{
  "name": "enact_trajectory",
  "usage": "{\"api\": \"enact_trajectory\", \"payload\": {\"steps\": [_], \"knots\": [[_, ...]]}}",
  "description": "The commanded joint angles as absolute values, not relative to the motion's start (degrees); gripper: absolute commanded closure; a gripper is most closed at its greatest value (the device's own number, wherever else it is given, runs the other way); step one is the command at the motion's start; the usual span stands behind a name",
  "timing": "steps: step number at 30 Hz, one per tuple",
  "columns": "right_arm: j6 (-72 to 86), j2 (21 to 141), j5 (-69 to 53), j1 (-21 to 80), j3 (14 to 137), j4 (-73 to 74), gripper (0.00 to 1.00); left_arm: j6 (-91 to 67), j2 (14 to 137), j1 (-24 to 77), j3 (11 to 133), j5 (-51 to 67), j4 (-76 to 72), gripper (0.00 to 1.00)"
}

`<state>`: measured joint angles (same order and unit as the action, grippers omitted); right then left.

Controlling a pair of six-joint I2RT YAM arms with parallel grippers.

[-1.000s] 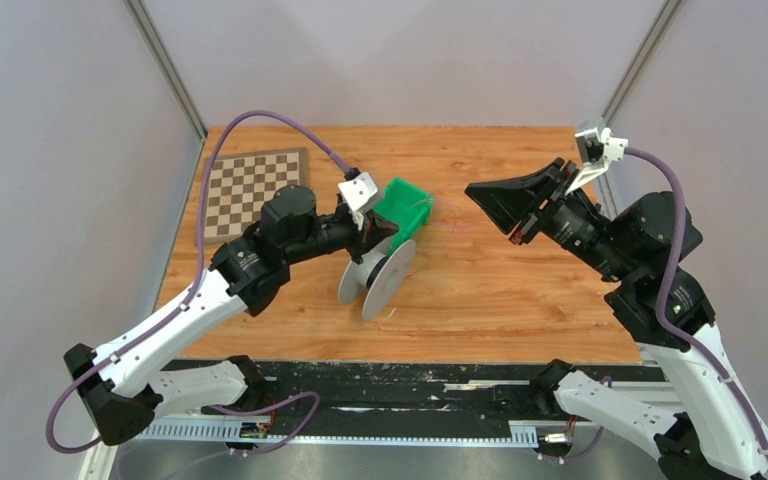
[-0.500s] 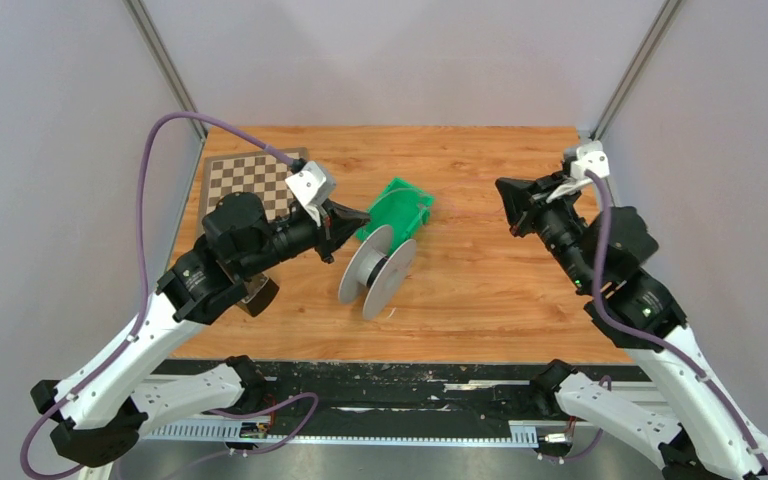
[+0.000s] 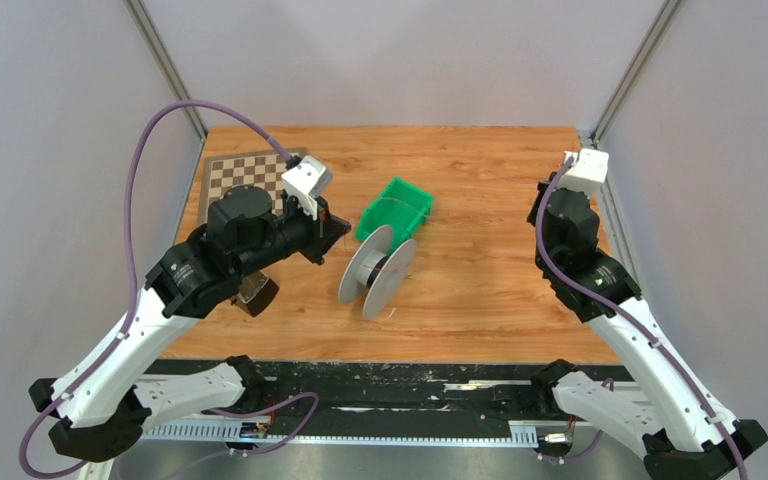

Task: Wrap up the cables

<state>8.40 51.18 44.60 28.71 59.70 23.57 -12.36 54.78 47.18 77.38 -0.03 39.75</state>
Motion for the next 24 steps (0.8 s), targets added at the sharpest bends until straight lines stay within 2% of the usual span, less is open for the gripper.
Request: {"api": "enact_trajectory", "payload": {"steps": [1,5,10,15,19,24], "knots": [[11.15,53.09,44.79,25.57,58.06,22.53,0.97,-14.94,52.48,47.11,77.53,0.97,39.57,1.0],[11.79,52.12,37.57,25.23,56.21,22.03,0.96,-13.63,53.29,47.04,79.11,3.52,39.6,1.0],[13.36,49.9,20.31,25.25,52.6,21.13,1.0,-11.67,56.47,47.11,86.08,0.86,47.08,1.0],[17.42,46.88,14.03,25.29,44.89,19.64,1.0,-11.35,57.88,47.09,88.94,-4.77,54.87,1.0],[18.46,46.62,12.41,25.28,43.26,18.6,1.0,-11.32,56.98,47.11,86.55,-2.08,55.07,1.0],[19.48,47.2,6.92,25.27,44.69,21.35,0.72,-11.13,58.01,47.11,84.37,3.7,52.41,1.0]]}}
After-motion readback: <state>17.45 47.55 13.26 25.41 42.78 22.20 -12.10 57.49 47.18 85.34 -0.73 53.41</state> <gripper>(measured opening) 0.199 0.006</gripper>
